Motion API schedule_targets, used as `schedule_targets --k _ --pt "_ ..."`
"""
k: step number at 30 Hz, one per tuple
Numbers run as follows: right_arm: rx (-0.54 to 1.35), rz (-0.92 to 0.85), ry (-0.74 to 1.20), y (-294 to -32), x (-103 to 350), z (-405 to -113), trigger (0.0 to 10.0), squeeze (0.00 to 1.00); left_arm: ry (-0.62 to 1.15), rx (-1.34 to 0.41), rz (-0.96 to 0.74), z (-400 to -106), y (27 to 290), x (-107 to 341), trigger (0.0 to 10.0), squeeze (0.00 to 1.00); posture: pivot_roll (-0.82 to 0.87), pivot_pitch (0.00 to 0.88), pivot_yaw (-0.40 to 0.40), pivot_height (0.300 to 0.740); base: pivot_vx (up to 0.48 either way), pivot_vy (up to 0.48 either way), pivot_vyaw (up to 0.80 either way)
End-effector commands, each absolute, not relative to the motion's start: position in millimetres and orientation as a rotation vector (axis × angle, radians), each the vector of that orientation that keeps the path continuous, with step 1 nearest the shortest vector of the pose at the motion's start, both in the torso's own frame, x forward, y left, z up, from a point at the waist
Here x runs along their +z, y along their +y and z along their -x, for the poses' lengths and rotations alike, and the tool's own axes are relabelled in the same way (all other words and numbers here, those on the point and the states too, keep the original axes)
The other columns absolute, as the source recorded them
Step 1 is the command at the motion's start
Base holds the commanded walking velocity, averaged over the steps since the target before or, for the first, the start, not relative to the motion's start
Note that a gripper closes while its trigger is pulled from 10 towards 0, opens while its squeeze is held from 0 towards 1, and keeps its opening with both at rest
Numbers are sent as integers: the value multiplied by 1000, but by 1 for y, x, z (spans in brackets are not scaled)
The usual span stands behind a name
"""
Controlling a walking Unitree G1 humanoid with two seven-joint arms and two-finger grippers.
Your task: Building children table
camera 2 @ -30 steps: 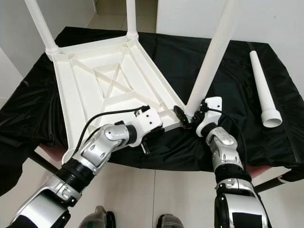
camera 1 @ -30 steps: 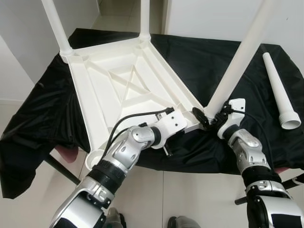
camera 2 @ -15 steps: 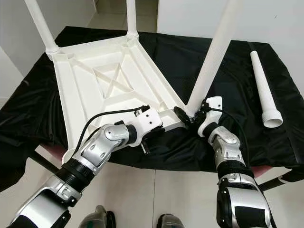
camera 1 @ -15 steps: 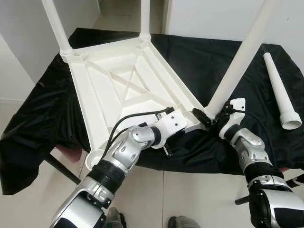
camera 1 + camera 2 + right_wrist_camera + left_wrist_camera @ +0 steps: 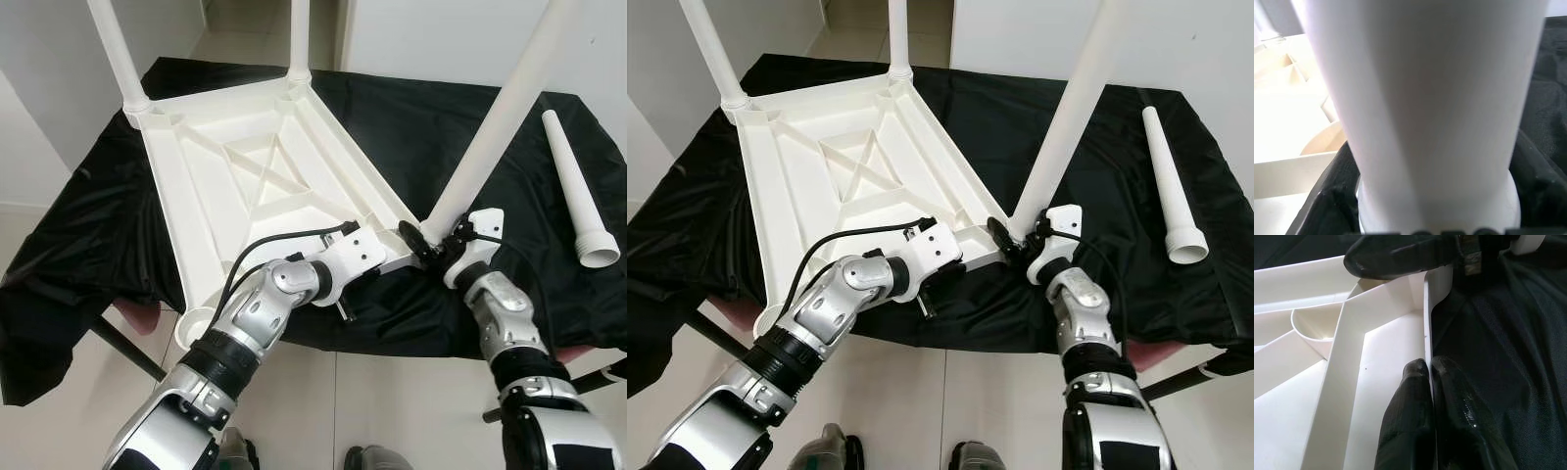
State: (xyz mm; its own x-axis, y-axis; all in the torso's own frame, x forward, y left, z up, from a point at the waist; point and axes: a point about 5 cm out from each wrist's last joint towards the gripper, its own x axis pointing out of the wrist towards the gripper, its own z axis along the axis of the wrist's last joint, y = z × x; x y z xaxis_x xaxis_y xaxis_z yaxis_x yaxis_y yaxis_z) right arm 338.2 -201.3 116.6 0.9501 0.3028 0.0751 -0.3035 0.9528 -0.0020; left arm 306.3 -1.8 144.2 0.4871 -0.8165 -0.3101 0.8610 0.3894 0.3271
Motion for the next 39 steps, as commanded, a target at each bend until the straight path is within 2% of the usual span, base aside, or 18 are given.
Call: schedule_targets --k 1,4,7,10,15,19,24,25,26,27,28,29,30,39 --pt "225 -88 43 -190 91 -330 0 0 17 -1053 -471 -304 -8 160 10000 0 28 68 -1 740 0 0 0" --pt "212 -95 42 -188 91 -329 0 0 17 -1053 -470 -304 -9 160 10000 0 28 68 -1 740 0 0 0" --pt "80 -165 48 -180 90 -327 0 0 14 -1063 -466 -302 -11 161 10000 0 29 68 -3 740 0 0 0" --pt "45 -176 51 -178 90 -326 0 0 13 -1065 -466 -301 -11 161 10000 0 29 68 -3 740 0 0 0" --pt "-201 -233 87 -169 87 -317 0 0 12 -1065 -468 -301 -10 161 10000 0 34 61 -11 740 0 0 0" --pt "-206 -261 131 -149 86 -310 0 0 10 -1064 -467 -301 -10 162 10000 0 33 57 -14 740 0 0 0" --pt "-137 -237 125 -145 90 -310 0 0 8 -1069 -466 -300 -12 162 10000 0 32 53 -16 740 0 0 0" --pt "-132 -230 123 -146 90 -310 392 0 8 -1070 -466 -299 -12 162 10000 0 34 51 -17 740 0 0 0" --pt "-140 -215 123 -147 91 -309 8039 0 7 -1070 -467 -299 -12 162 10000 0 33 51 -17 740 0 0 0" --pt "-140 -215 123 -147 91 -309 8039 0 7 -1070 -467 -299 -12 162 10000 0 33 51 -17 740 0 0 0" --pt "-150 -205 126 -149 91 -309 10000 0 7 -1070 -467 -300 -12 162 10000 0 33 49 -17 740 0 0 0" --pt "-164 -191 128 -151 91 -308 10000 0 7 -1068 -468 -300 -12 162 10000 0 33 45 -18 740 0 0 0" --pt "-165 -190 128 -152 92 -308 10000 1000 6 -1067 -469 -300 -12 162 10000 0 34 43 -18 740 0 0 0" --pt "-155 -182 110 -159 95 -307 10000 1000 5 -1065 -469 -300 -12 162 10000 0 31 34 -18 740 0 0 0"
